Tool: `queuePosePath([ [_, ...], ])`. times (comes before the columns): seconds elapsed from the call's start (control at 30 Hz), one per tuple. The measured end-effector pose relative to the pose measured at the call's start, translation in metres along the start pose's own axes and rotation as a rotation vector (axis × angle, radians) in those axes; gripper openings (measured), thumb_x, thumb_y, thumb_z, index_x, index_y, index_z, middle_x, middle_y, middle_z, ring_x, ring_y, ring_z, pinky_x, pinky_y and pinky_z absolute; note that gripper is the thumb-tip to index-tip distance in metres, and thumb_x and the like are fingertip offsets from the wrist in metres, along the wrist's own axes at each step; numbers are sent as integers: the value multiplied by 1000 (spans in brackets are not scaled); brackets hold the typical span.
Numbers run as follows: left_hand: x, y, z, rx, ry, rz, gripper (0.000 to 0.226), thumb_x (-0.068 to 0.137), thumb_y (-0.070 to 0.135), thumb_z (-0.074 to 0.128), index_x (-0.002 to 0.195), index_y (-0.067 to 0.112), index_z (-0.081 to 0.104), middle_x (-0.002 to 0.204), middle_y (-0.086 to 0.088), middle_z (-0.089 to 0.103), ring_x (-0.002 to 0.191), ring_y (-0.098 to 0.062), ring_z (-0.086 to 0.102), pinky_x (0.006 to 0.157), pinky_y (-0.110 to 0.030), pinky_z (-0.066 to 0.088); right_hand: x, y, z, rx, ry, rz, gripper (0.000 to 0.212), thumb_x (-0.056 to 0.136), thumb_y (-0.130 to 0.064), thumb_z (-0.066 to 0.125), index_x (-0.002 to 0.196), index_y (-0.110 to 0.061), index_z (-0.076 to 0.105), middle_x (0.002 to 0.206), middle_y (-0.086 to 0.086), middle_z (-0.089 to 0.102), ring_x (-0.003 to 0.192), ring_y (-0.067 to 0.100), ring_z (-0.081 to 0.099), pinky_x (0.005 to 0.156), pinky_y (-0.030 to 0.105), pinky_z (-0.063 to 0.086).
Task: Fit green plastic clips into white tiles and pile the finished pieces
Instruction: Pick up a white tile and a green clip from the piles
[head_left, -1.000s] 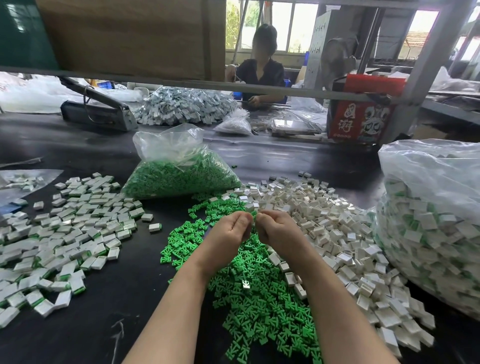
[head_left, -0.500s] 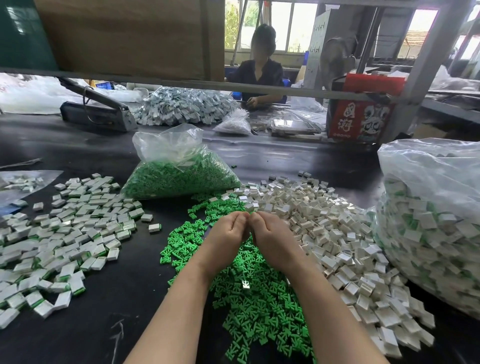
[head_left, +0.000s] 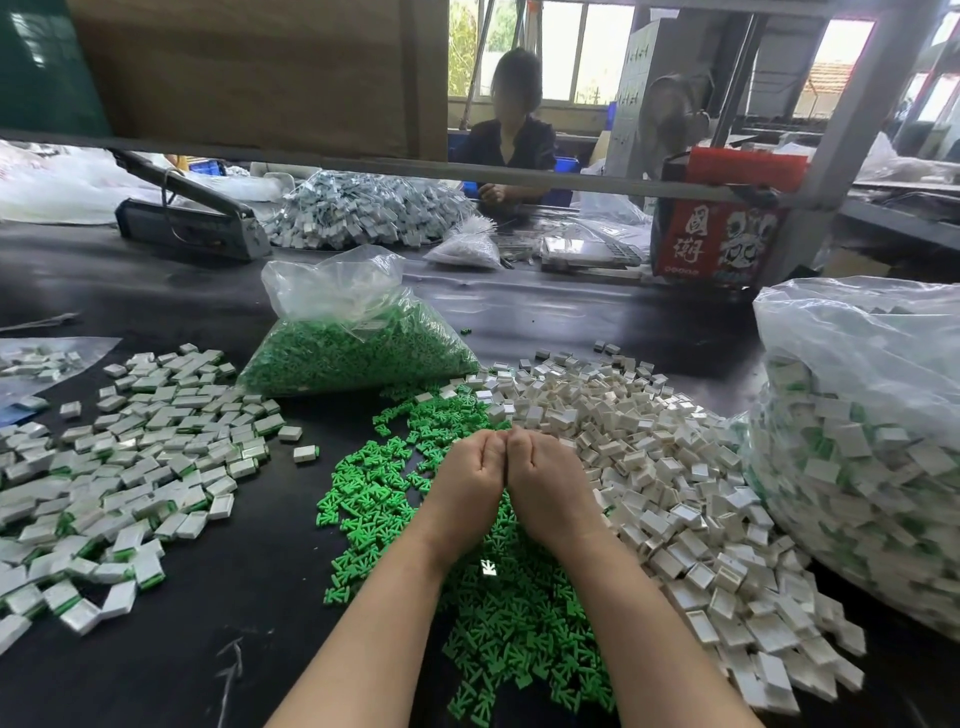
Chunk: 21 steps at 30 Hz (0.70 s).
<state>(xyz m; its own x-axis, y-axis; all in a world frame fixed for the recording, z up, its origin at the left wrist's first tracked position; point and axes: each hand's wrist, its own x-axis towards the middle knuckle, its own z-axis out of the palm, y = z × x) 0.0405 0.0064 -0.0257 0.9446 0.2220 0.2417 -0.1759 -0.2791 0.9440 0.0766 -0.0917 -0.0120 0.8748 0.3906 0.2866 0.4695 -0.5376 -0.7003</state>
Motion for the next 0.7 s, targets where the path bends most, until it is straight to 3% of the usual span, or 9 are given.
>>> queuePosePath([
  [0.17, -2, 1, 3, -6, 6, 11, 34, 106, 13, 36, 86, 22, 63, 85, 4, 67, 73, 9, 61, 71, -10, 46, -3, -1, -1, 7, 13, 22, 45, 86, -41, 17, 68, -20, 53, 80, 10, 65, 75, 26, 57, 69, 39, 46],
  [0.37, -3, 2, 4, -25, 18, 4, 36, 106, 12, 36, 84, 22, 62, 83, 5, 66, 71, 11, 61, 68, -8, 45, -2, 0, 0, -45, 14, 20, 57, 90, -39, 18, 80, -8, 64, 87, 14, 68, 79, 30, 60, 72, 42, 49],
  [0.5, -3, 0, 5, -26, 18, -6, 33, 106, 13, 37, 87, 18, 64, 85, 3, 67, 74, 6, 62, 71, -9, 47, -2, 2, 0, -87, 5, 54, 46, 101, -30, 27, 75, -12, 61, 87, 15, 68, 79, 31, 60, 71, 41, 49],
  [0.7, -2, -2, 4, -8, 11, -10, 33, 106, 13, 38, 86, 19, 63, 85, 2, 67, 73, 9, 61, 69, -8, 46, -3, 1, -2, -100, -6, 58, 44, 89, -40, 19, 64, -22, 50, 85, 16, 68, 78, 32, 60, 67, 39, 46],
])
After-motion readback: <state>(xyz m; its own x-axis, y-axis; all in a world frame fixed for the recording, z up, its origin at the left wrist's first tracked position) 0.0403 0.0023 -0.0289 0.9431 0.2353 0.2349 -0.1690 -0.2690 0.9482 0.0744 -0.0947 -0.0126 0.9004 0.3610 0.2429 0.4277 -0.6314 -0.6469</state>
